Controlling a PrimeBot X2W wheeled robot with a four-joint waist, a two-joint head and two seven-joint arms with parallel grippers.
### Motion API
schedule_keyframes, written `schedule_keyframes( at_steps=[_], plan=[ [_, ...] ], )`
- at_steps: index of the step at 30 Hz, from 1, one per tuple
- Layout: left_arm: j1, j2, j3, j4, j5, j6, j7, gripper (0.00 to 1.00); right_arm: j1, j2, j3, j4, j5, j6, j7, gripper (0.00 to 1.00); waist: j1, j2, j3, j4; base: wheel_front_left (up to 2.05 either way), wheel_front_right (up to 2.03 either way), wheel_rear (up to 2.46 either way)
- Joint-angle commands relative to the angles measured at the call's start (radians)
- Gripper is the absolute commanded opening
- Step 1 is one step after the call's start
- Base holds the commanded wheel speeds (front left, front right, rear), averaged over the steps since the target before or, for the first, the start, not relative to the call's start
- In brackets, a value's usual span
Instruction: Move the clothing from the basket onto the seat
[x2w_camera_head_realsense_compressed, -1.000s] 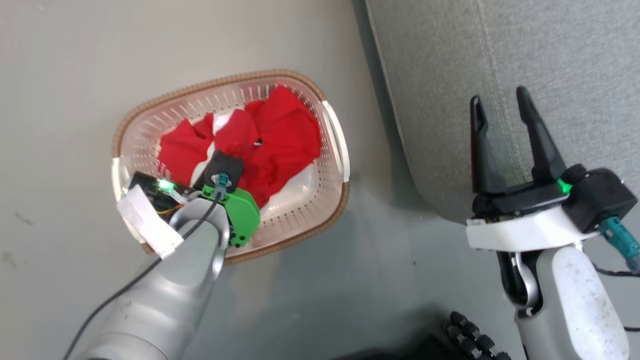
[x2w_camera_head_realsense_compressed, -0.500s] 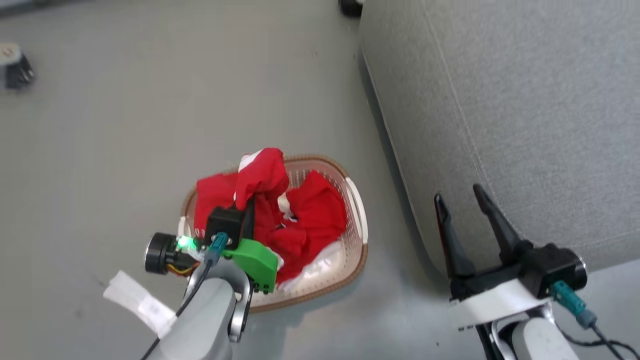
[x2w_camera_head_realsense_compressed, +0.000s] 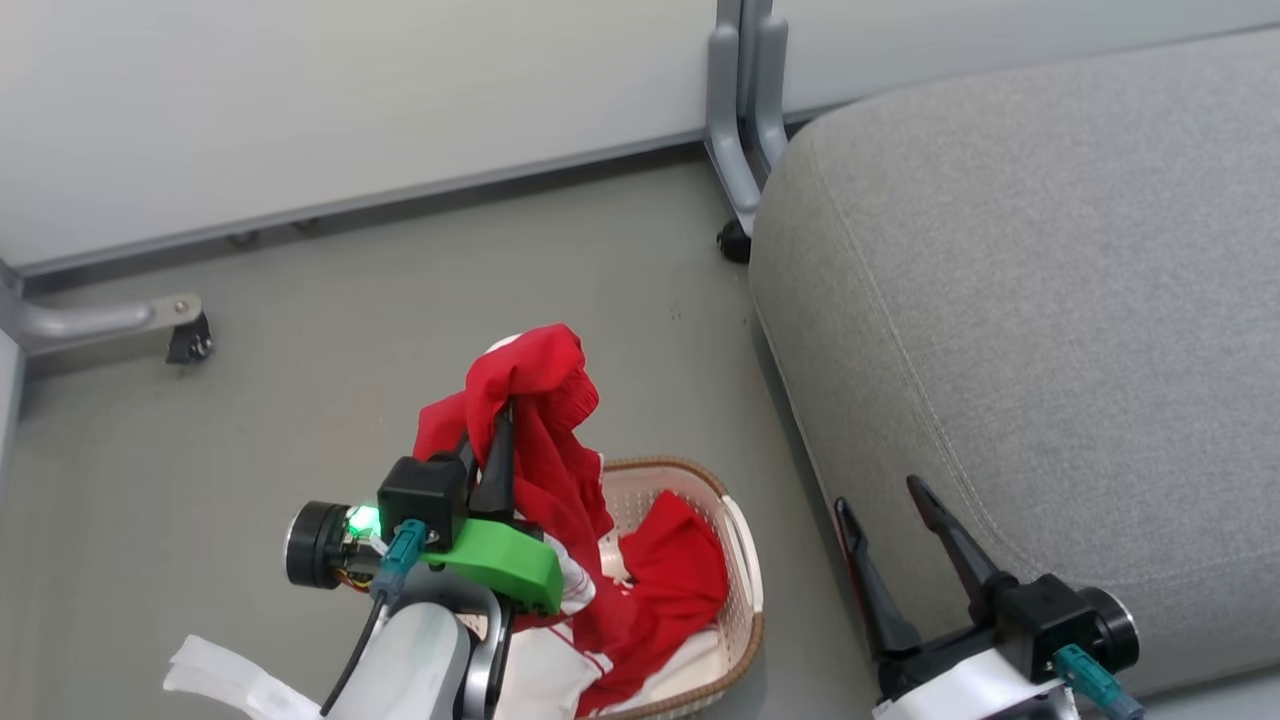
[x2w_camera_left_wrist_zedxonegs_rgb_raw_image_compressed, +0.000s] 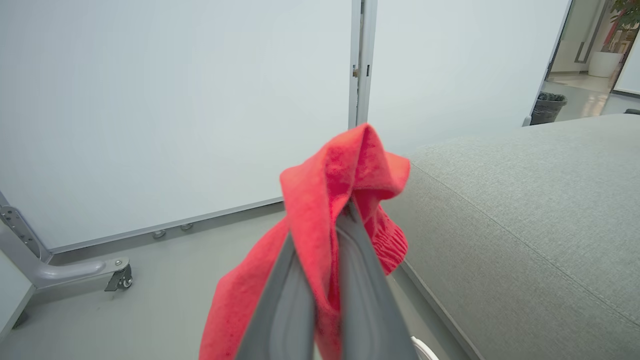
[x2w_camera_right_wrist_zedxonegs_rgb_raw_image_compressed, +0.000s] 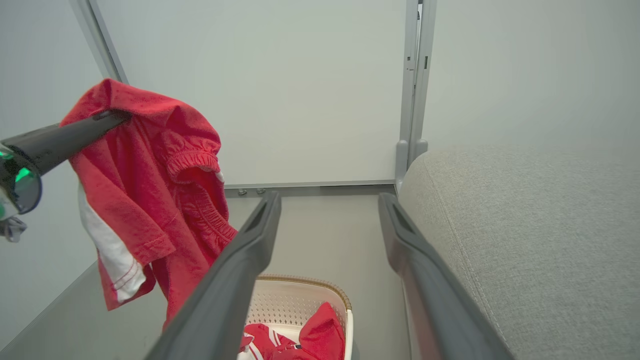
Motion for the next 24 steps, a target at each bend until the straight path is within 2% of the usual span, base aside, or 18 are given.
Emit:
schedule_keyframes(
  at_steps=[1, 11, 17, 24],
  plan=[
    [0.023, -0.001, 0.002, -0.017, 0.006, -0.007, 0.000, 0.00, 0.019, -0.003, 0.010, 0.008, -0.010, 0.000, -0.001, 1.00, 0.0001, -0.0001, -0.068, 0.015, 0.00, 0.00, 0.00],
    [-0.017, -0.015, -0.038, -0.078, -0.010, -0.038, 0.010, 0.00, -0.004, -0.017, 0.080, 0.008, 0.009, 0.000, -0.001, 1.00, 0.0001, -0.0001, -0.084, 0.007, 0.00, 0.00, 0.00],
    [-0.075, -0.020, -0.111, -0.119, -0.012, -0.062, 0.046, 0.00, -0.057, -0.029, 0.155, 0.006, 0.056, 0.000, -0.001, 1.00, 0.0001, -0.0001, -0.074, 0.004, 0.00, 0.00, 0.00],
    [-0.138, -0.024, -0.209, -0.159, -0.030, -0.071, 0.071, 0.00, -0.145, -0.065, 0.238, 0.051, 0.093, 0.000, -0.001, 1.00, 0.0001, -0.0001, -0.067, -0.004, 0.00, 0.00, 0.00]
  ],
)
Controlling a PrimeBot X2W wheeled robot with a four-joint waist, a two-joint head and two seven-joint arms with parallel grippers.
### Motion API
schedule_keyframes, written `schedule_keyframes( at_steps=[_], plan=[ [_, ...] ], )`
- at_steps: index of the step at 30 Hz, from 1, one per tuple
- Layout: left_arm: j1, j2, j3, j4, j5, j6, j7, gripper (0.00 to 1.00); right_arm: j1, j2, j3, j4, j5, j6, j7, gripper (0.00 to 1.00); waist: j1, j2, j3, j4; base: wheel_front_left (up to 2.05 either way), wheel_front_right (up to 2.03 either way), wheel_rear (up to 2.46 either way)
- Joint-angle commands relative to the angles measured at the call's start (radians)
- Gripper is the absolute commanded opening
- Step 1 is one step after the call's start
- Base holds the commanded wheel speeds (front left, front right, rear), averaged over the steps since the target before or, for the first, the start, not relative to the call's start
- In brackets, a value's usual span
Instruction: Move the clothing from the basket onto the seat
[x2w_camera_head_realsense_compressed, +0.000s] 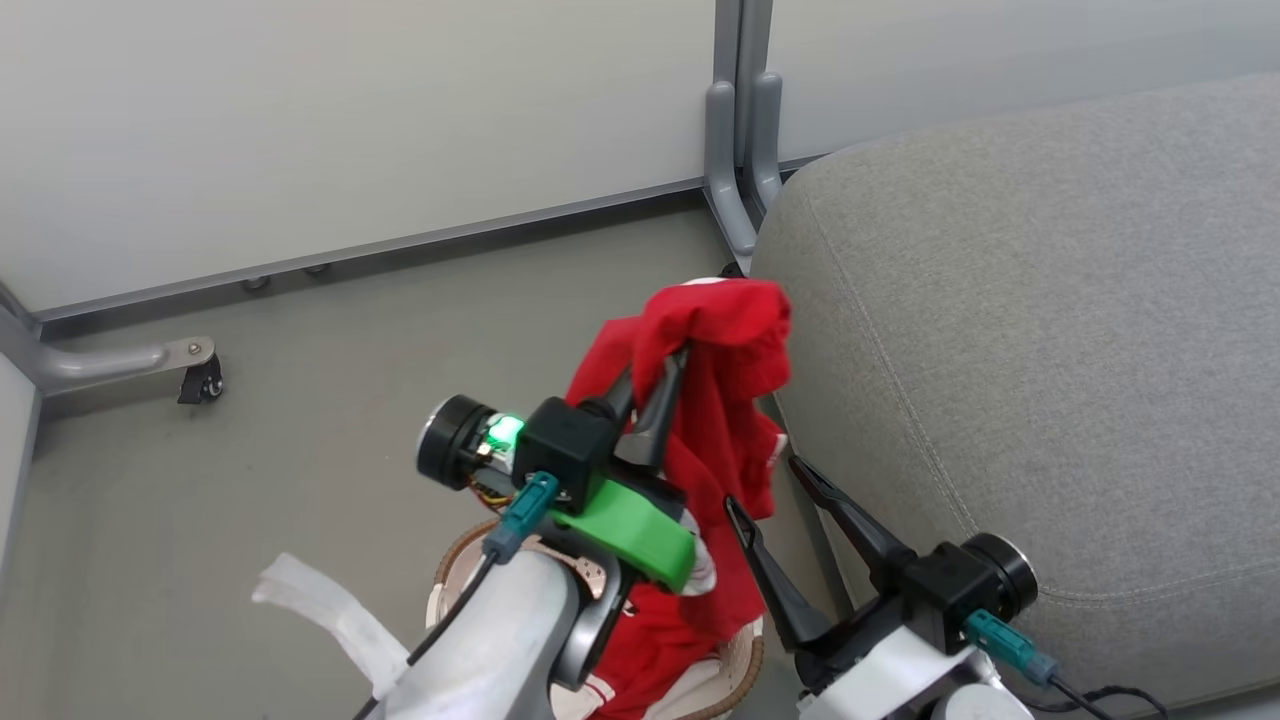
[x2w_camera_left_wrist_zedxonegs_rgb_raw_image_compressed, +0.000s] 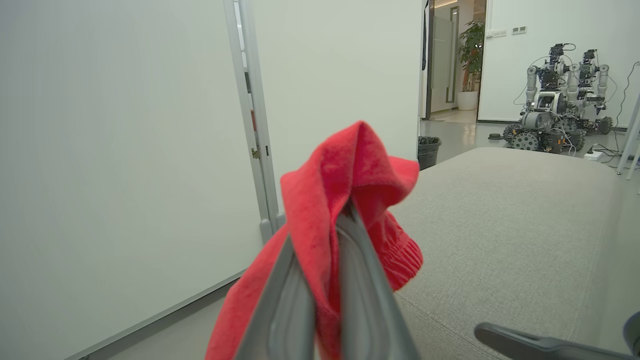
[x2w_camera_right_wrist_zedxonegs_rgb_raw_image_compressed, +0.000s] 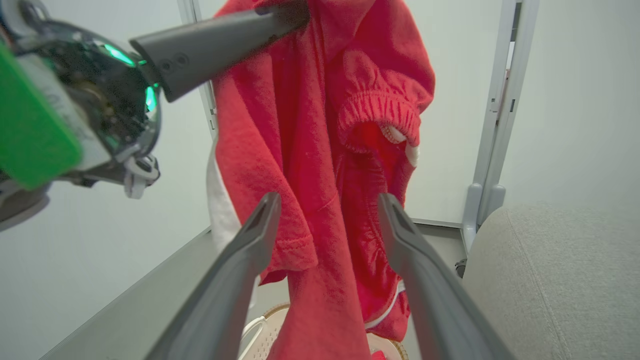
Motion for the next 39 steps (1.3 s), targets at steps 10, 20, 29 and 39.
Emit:
schedule_keyframes(
  at_steps=[10, 20, 29, 39],
  plan=[
    [-0.084, 0.000, -0.164, -0.072, -0.099, 0.022, 0.014, 0.00, -0.100, -0.016, 0.035, 0.060, 0.037, 0.000, -0.001, 1.00, 0.0001, 0.0000, -0.005, -0.002, 0.00, 0.00, 0.00],
    [-0.115, 0.001, -0.241, -0.035, -0.148, 0.051, 0.071, 0.00, -0.111, 0.004, 0.052, 0.065, 0.029, 0.000, -0.001, 0.00, 0.0001, 0.0000, -0.008, 0.009, 0.00, 0.00, 0.00],
    [-0.086, 0.019, -0.235, -0.002, -0.166, 0.062, 0.092, 0.00, -0.089, -0.017, 0.055, 0.079, 0.019, 0.000, -0.001, 0.00, 0.0001, 0.0000, 0.014, 0.013, 0.00, 0.00, 0.00],
    [-0.069, 0.055, -0.227, -0.006, -0.162, 0.087, 0.091, 1.00, -0.062, -0.035, 0.003, 0.062, 0.010, 0.000, -0.001, 0.00, 0.0001, 0.0000, 0.027, 0.020, 0.00, 0.00, 0.00]
  ],
)
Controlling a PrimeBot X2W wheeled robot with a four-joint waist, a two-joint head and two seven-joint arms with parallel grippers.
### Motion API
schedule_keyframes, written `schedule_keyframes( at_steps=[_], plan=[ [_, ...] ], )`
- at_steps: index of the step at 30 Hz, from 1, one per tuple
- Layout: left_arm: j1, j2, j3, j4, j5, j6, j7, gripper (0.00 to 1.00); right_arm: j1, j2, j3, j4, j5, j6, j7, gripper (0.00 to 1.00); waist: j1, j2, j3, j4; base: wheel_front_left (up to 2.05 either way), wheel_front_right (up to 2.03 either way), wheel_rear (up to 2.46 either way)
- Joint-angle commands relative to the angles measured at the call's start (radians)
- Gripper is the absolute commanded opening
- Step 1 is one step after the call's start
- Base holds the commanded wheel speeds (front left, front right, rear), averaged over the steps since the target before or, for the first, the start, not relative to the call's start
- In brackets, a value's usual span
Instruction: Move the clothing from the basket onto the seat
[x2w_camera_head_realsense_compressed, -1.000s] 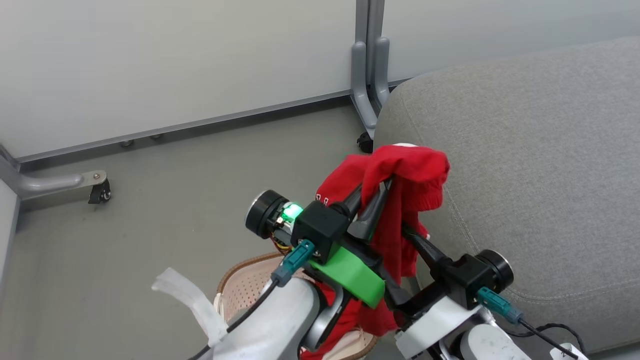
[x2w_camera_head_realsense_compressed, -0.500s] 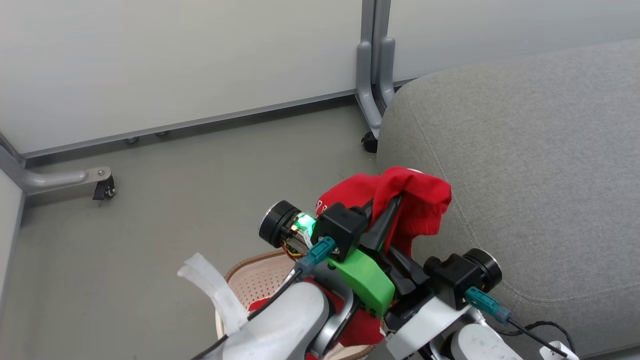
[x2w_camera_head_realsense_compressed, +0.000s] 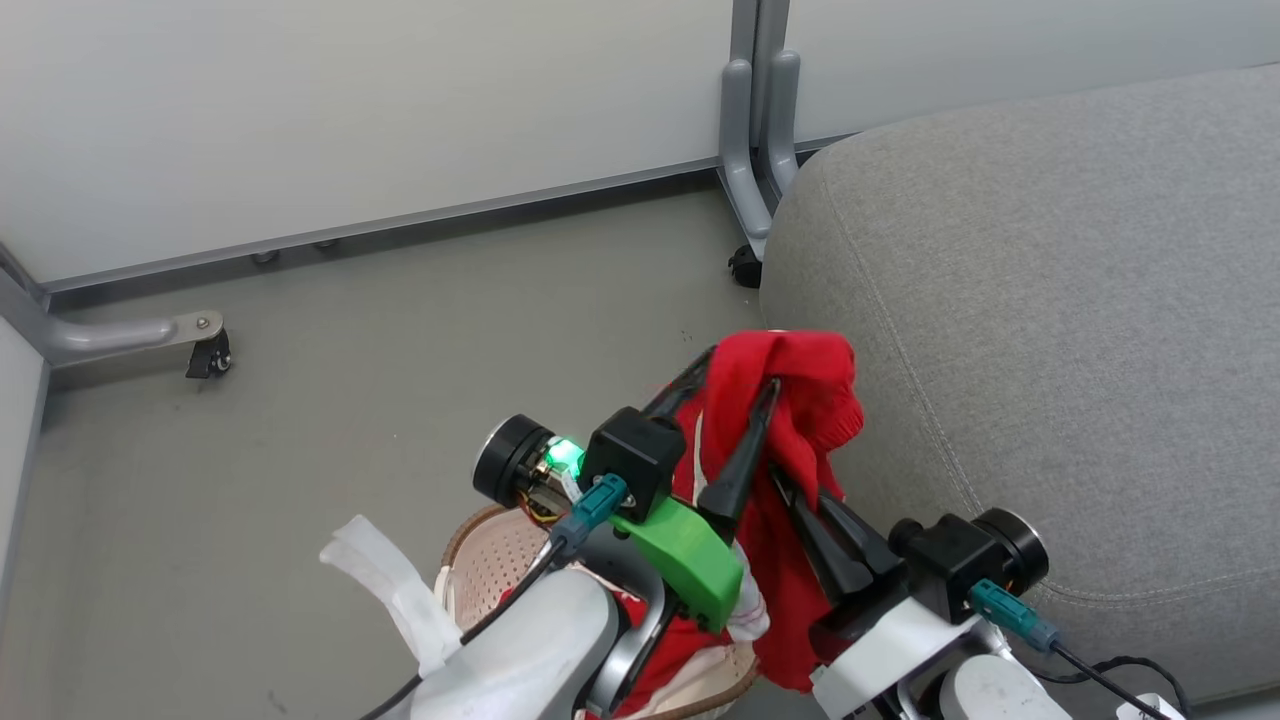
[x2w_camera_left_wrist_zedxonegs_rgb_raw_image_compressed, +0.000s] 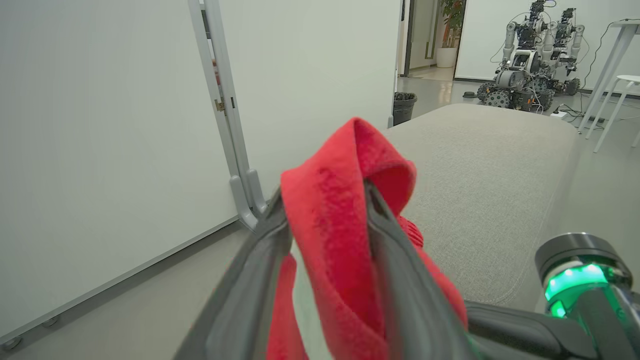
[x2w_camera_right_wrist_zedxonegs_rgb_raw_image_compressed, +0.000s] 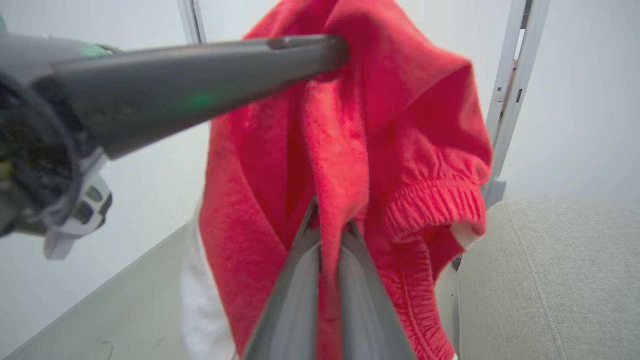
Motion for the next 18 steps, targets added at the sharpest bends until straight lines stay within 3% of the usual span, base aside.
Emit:
schedule_keyframes(
  at_steps=[1, 18],
  plan=[
    [0.015, 0.009, 0.002, -0.002, 0.004, 0.005, 0.000, 1.00, 0.011, -0.004, -0.008, -0.007, -0.008, 0.000, -0.001, 0.00, 0.0000, 0.0000, -0.001, -0.001, 0.00, 0.00, 0.00],
    [0.054, 0.059, 0.030, -0.019, -0.014, 0.054, -0.012, 1.00, 0.031, -0.012, -0.059, -0.032, -0.037, 0.000, -0.001, 0.00, 0.0000, 0.0000, 0.006, -0.024, 0.00, 0.00, 0.00]
  ],
)
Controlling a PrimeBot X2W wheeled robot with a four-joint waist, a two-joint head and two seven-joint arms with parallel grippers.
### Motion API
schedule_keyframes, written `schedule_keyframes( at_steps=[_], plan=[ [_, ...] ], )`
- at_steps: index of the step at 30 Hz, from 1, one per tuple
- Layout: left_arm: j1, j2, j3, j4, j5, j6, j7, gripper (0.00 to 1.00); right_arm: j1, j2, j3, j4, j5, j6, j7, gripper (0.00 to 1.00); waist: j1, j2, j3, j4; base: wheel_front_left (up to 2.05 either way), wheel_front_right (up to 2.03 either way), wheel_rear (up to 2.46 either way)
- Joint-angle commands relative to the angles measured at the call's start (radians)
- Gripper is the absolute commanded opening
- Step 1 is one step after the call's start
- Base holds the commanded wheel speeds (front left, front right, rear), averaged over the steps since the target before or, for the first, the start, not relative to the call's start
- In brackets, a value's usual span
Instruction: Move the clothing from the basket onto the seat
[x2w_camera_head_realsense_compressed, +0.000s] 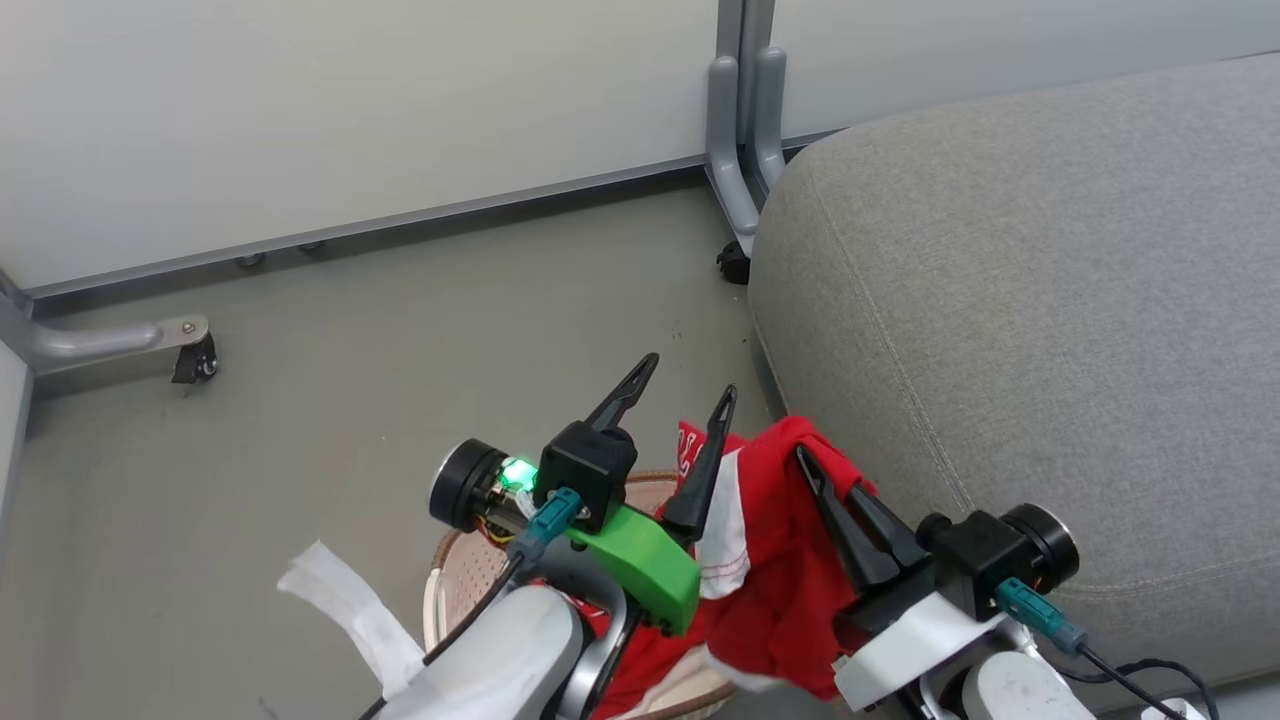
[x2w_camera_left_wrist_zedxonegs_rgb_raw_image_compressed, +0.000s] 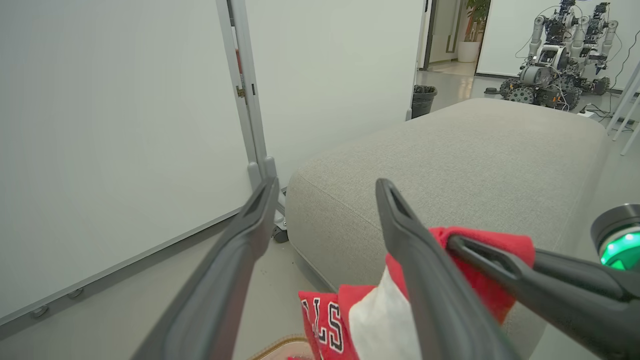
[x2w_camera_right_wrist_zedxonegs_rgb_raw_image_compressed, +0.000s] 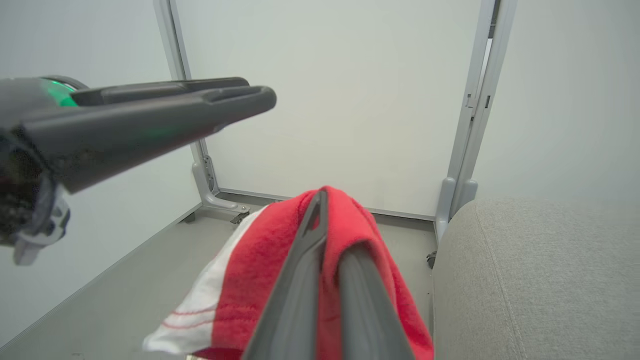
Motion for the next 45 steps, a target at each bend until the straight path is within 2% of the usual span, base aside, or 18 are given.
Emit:
schedule_keyframes(
  at_steps=[1, 9, 21, 29, 37, 45],
  plan=[
    [0.014, 0.012, 0.007, 0.000, -0.005, 0.007, -0.006, 1.00, 0.010, -0.005, -0.008, -0.010, -0.010, 0.000, -0.001, 0.00, 0.0001, -0.0001, 0.004, -0.011, 0.00, 0.00, 0.00],
    [0.048, 0.035, 0.025, 0.009, -0.018, 0.026, -0.037, 1.00, 0.008, -0.006, -0.060, -0.075, -0.037, 0.000, -0.001, 0.00, 0.0001, -0.0001, 0.036, -0.099, 0.00, 0.00, 0.00],
    [0.033, 0.049, 0.027, 0.050, -0.019, 0.020, -0.060, 1.00, 0.008, 0.019, -0.140, -0.201, -0.068, 0.000, -0.001, 0.00, 0.0001, -0.0001, 0.132, -0.340, 0.00, 0.00, 0.00],
    [0.016, 0.051, 0.008, 0.077, -0.008, 0.005, -0.062, 1.00, 0.041, 0.037, -0.188, -0.239, -0.075, 0.000, -0.001, 0.00, 0.0001, -0.0001, 0.176, -0.449, 0.00, 0.00, 0.00],
    [-0.015, 0.071, -0.006, 0.067, 0.014, 0.005, -0.043, 1.00, 0.003, 0.055, -0.232, -0.263, -0.072, 0.000, -0.001, 0.00, 0.0001, -0.0001, 0.257, -0.476, 0.00, 0.00, 0.00],
    [-0.104, 0.085, -0.043, 0.028, 0.058, -0.013, 0.024, 1.00, -0.205, 0.077, -0.394, -0.231, -0.055, 0.000, -0.001, 0.00, 0.0001, -0.0001, 0.412, -0.403, 0.00, 0.00, 0.00]
  ],
)
